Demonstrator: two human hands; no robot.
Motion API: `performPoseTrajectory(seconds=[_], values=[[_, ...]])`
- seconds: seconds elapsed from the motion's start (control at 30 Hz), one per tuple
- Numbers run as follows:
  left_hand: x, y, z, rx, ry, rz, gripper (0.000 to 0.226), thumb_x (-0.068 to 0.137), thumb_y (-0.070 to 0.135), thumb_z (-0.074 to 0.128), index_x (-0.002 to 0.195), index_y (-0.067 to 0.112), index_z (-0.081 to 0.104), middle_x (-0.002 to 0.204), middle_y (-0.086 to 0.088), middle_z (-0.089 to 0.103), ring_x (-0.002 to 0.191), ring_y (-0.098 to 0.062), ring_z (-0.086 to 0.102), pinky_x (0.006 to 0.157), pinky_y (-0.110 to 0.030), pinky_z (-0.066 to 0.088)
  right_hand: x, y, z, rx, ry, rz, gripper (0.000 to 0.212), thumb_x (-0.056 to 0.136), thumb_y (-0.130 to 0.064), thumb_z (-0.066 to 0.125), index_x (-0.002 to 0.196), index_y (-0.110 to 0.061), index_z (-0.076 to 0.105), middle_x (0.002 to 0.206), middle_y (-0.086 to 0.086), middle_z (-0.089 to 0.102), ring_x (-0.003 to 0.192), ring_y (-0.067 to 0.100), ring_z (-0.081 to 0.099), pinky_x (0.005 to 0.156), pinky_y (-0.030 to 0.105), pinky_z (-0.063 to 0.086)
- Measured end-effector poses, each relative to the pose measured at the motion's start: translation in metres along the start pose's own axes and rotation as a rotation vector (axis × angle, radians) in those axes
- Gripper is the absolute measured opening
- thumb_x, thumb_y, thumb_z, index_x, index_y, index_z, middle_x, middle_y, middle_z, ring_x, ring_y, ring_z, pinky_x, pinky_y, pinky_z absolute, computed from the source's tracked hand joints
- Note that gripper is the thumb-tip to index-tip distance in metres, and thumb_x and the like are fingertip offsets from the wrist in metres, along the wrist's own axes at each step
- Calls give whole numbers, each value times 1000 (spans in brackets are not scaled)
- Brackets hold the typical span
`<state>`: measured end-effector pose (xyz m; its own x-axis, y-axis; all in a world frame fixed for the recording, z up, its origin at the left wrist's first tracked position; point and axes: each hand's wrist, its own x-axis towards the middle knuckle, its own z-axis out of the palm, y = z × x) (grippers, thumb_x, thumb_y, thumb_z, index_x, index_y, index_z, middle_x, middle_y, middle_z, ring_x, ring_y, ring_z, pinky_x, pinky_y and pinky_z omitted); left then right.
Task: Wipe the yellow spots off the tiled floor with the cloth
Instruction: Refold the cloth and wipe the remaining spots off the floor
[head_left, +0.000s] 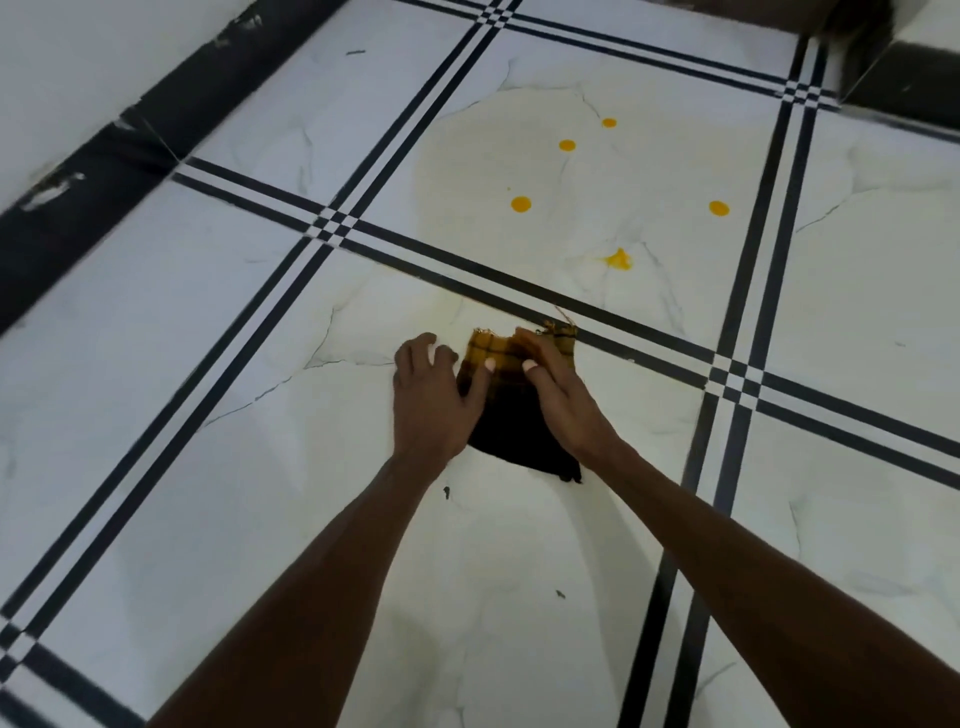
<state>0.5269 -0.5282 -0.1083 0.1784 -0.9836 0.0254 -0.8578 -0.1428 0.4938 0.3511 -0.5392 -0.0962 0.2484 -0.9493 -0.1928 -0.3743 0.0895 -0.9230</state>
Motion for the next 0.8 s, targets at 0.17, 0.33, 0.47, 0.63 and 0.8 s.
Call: performPoseTrajectory(seconds=[0.17, 0.33, 0.47, 0.63, 0.8], values=[[19, 42, -3, -44, -228, -148, 37, 94, 37, 71, 114, 6, 66, 122, -13, 63, 120, -31, 55, 94, -42, 49, 3, -12, -20, 148, 173, 63, 37, 110, -15, 42, 144, -22, 54, 135, -1, 64, 127, 11, 60, 111, 32, 48], [37, 58, -44, -625, -474, -81, 12, 96, 5, 66, 97, 16, 61, 98, -9, 74, 92, -18, 67, 81, -30, 52, 22, -23, -63, -108, 34, -2, 66, 93, -10, 73, 152, -23, 48, 153, 1, 51, 142, 17, 48, 120, 38, 42], [58, 79, -78, -749, -599, 61, 27, 97, -10, 57, 112, 11, 63, 102, -3, 81, 103, -18, 75, 92, -29, 59, 45, -48, -93, -205, -371, 58, 44, 87, -1, 76, 118, -30, 67, 119, -3, 67, 114, 13, 61, 102, 31, 48], [81, 79, -101, -791, -521, 90, 19, 98, 9, 69, 117, 11, 74, 110, -3, 81, 106, -12, 75, 95, -24, 57, 46, -50, -132, -308, -335, 67, 26, 88, -37, 82, 102, -15, 77, 94, 2, 72, 90, 14, 66, 85, 35, 48], [105, 88, -104, -796, -272, 181, 18, 97, 8, 70, 114, 13, 76, 109, -5, 79, 106, -11, 74, 98, -24, 56, 50, -75, -164, -464, 178, -165, 14, 93, -22, 77, 105, -15, 79, 89, -1, 72, 80, 14, 65, 76, 29, 50]])
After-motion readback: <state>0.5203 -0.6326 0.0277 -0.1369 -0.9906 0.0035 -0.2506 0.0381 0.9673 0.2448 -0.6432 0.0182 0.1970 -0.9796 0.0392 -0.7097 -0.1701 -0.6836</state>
